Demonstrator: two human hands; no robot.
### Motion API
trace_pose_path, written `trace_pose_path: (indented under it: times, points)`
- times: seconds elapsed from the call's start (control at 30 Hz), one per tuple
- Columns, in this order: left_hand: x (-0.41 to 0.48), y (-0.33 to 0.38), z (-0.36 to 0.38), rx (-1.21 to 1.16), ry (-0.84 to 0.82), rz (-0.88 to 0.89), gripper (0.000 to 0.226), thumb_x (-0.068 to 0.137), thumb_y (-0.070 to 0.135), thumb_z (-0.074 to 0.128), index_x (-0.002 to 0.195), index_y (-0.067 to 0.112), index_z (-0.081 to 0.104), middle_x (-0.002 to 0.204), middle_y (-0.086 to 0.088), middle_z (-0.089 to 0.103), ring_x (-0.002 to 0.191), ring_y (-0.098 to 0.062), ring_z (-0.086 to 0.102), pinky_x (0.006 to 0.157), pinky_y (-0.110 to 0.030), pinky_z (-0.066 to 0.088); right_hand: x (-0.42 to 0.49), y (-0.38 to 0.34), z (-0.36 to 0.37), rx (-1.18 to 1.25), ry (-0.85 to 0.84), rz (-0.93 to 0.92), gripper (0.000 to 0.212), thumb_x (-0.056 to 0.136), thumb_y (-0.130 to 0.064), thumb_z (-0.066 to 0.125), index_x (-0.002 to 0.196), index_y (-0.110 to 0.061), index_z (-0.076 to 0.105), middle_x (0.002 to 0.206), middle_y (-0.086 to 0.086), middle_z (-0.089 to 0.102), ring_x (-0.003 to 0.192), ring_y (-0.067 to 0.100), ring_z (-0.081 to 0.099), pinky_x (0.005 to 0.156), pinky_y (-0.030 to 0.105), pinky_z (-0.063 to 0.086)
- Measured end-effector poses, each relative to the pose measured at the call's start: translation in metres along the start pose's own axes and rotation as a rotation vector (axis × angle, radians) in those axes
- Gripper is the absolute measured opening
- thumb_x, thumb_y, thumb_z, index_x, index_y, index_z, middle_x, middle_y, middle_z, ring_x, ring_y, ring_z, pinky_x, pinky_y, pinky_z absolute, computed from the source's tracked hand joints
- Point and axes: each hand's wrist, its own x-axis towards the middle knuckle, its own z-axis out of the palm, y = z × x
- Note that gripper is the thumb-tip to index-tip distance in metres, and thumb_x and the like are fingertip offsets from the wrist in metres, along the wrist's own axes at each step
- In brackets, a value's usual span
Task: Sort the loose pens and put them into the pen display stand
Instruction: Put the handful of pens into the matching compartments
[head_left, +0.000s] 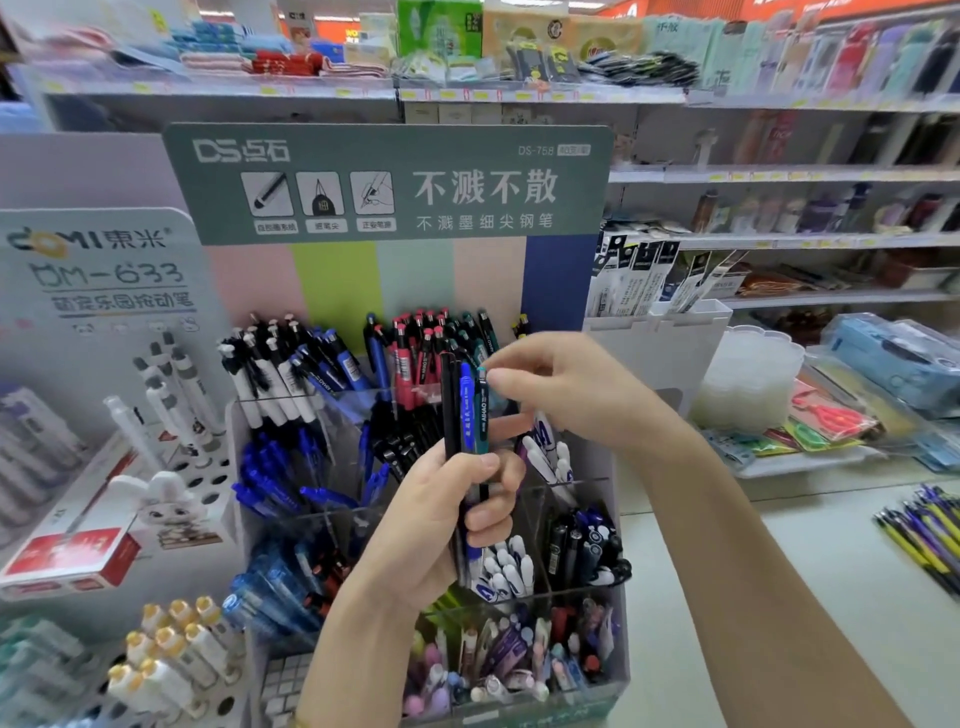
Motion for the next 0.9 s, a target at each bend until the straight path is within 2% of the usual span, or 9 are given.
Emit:
trace_pose_path:
  times: [0.07,0.17,0.23,0.33,0.4,0.47,0.63,0.73,0.9]
  points:
    - [0.0,0.0,-0.001,-0.006,-0.005,-0.005,0.046,0.083,0.008,0.045,0.127,-0.002,0.051,0.068,-0.003,0.05,0.042,-0.005,0.033,0.038,-0.016,0.029,-0.006,-0.002,0.0,0.193,-0.173,0.061,0.015,0.094,-0.015,0.057,0.095,-0.008,0.07,0.076,-0.006,0.067,0.058,-0.003,0.055,0.053,0.008,0.04]
    - [-0.002,0.003,-0.002,-0.002,0.005,0.003,0.041,0.088,0.009,0.046,0.127,-0.004,0.047,0.07,-0.006,0.053,0.044,-0.008,0.037,0.039,-0.018,0.034,-0.009,-0.002,0.003,0.485,-0.174,0.084,0.005,0.091,-0.008,0.06,0.088,-0.008,0.065,0.066,-0.009,0.068,0.057,-0.001,0.061,0.052,0.009,0.044]
    - [-0.003,0.003,-0.005,0.029,0.054,-0.011,0.029,0.096,0.007,0.044,0.123,-0.001,0.052,0.072,-0.008,0.058,0.046,-0.012,0.043,0.042,-0.021,0.039,-0.005,-0.001,0.003,0.479,-0.018,0.06,0.004,0.091,-0.009,0.06,0.09,-0.008,0.064,0.065,-0.01,0.065,0.056,0.0,0.057,0.049,0.012,0.042]
    - [-0.006,0.002,-0.01,0.075,0.119,-0.045,0.025,0.098,0.006,0.041,0.119,0.003,0.055,0.078,-0.011,0.064,0.053,-0.016,0.054,0.044,-0.025,0.045,0.01,0.001,-0.004,0.487,0.371,0.003,0.006,0.095,-0.013,0.056,0.094,-0.011,0.061,0.076,-0.002,0.063,0.059,0.005,0.058,0.046,0.017,0.042]
    - [-0.009,0.003,-0.012,0.078,0.135,-0.057,0.027,0.097,0.005,0.045,0.121,0.006,0.056,0.08,-0.011,0.065,0.052,-0.015,0.052,0.041,-0.022,0.042,0.017,0.0,-0.008,0.376,0.609,-0.095,0.009,0.096,-0.014,0.054,0.089,-0.019,0.058,0.078,-0.004,0.061,0.064,0.007,0.06,0.051,0.017,0.044]
    - [-0.011,0.004,-0.014,0.095,0.136,-0.055,0.031,0.095,0.005,0.047,0.124,0.008,0.056,0.079,-0.009,0.062,0.049,-0.012,0.044,0.04,-0.02,0.035,0.022,-0.003,-0.006,0.211,0.709,-0.189,0.007,0.095,-0.013,0.055,0.09,-0.018,0.057,0.078,-0.01,0.058,0.071,0.011,0.06,0.058,0.023,0.048]
    - [-0.012,0.005,-0.016,0.091,0.112,-0.035,0.036,0.093,0.01,0.047,0.129,0.005,0.05,0.076,-0.009,0.058,0.047,-0.009,0.038,0.038,-0.018,0.031,0.033,0.003,0.019,-0.192,0.61,-0.198,0.016,0.092,-0.013,0.059,0.104,-0.003,0.064,0.094,0.005,0.065,0.088,0.019,0.057,0.075,0.023,0.039]
    - [-0.015,0.007,-0.016,0.097,0.106,-0.027,0.038,0.091,0.011,0.047,0.128,0.005,0.048,0.075,-0.01,0.058,0.046,-0.009,0.038,0.038,-0.018,0.03,0.038,0.012,0.032,-0.361,0.494,-0.1,0.02,0.093,-0.02,0.059,0.105,-0.005,0.063,0.101,0.011,0.067,0.094,0.027,0.059,0.081,0.037,0.045]
    - [-0.019,0.01,-0.018,0.095,0.113,-0.016,0.029,0.096,0.007,0.04,0.124,0.0,0.047,0.076,-0.012,0.06,0.047,-0.011,0.04,0.039,-0.019,0.03,0.038,0.009,0.038,-0.642,0.529,-0.031,0.024,0.093,-0.032,0.058,0.105,-0.012,0.062,0.098,0.008,0.066,0.099,0.027,0.053,0.067,0.034,0.04]
